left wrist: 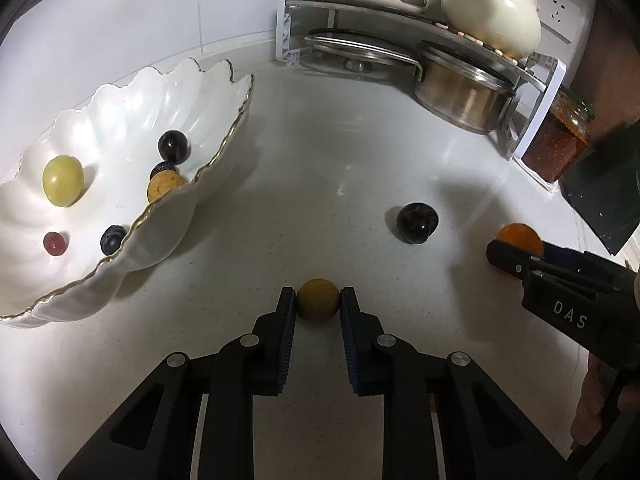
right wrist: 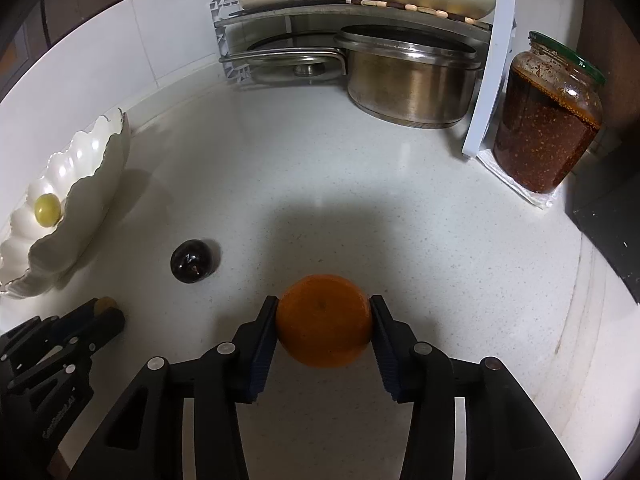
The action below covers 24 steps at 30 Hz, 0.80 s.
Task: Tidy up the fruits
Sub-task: 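Grasp a yellow-brown round fruit with the left gripper while the right grasps the orange, then lift and carry the yellow-brown fruit in the left gripper over the bowl while the right carries the orange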
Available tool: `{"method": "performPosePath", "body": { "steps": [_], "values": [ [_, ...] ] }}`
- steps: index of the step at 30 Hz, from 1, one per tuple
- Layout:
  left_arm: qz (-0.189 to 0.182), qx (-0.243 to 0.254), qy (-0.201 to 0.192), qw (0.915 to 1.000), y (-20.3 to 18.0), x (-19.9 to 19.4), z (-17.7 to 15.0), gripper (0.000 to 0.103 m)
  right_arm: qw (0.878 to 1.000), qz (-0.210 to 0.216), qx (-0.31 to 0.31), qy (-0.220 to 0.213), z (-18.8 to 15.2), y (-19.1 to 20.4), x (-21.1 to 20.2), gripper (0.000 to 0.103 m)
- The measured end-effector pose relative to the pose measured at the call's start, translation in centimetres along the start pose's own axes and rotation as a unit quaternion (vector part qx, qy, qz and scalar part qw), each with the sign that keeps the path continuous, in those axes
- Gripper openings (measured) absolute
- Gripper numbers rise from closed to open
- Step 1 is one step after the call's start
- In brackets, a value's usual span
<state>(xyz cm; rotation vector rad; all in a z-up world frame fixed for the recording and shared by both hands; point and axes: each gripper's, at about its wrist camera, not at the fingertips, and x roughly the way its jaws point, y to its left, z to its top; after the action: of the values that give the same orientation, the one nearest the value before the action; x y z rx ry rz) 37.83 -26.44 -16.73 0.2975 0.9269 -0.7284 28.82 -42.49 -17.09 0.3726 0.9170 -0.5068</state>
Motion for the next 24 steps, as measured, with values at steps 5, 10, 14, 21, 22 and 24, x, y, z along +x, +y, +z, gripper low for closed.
{"method": "performPosePath", "body": {
  "steps": [5, 10, 14, 21, 22, 24],
  "values": [
    [-0.003, 0.002, -0.012, 0.9999, -0.3, -1.1, 0.3, 0.023, 1.000, 0.013, -0.004, -0.001, -0.5, 0.3, -1.0, 0.045],
    [-0.004, 0.001, -0.021, 0.9998, -0.1, -2.2, 0.2, 0.023, 1.000, 0.024, -0.009, -0.004, -1.0, 0.7, -2.2, 0.045],
    [-0.004, -0.001, -0.031, 0.9995, -0.1, -3.5, 0.1, 0.023, 0.999, 0.032, -0.012, -0.010, -1.1, 1.1, -3.5, 0.045],
    [-0.002, -0.010, -0.050, 0.9987, 0.1, -6.0, 0.0, 0.023, 0.998, 0.045, -0.021, -0.029, -1.2, 2.0, -6.0, 0.045],
    [-0.002, -0.012, -0.053, 0.9985, 0.1, -6.4, 0.0, 0.023, 0.998, 0.047, -0.023, -0.032, -1.2, 2.2, -6.3, 0.045],
    [0.000, -0.014, -0.059, 0.9982, 0.2, -7.1, -0.1, 0.023, 0.998, 0.052, -0.027, -0.037, -1.1, 2.7, -6.8, 0.045]
  ]
}}
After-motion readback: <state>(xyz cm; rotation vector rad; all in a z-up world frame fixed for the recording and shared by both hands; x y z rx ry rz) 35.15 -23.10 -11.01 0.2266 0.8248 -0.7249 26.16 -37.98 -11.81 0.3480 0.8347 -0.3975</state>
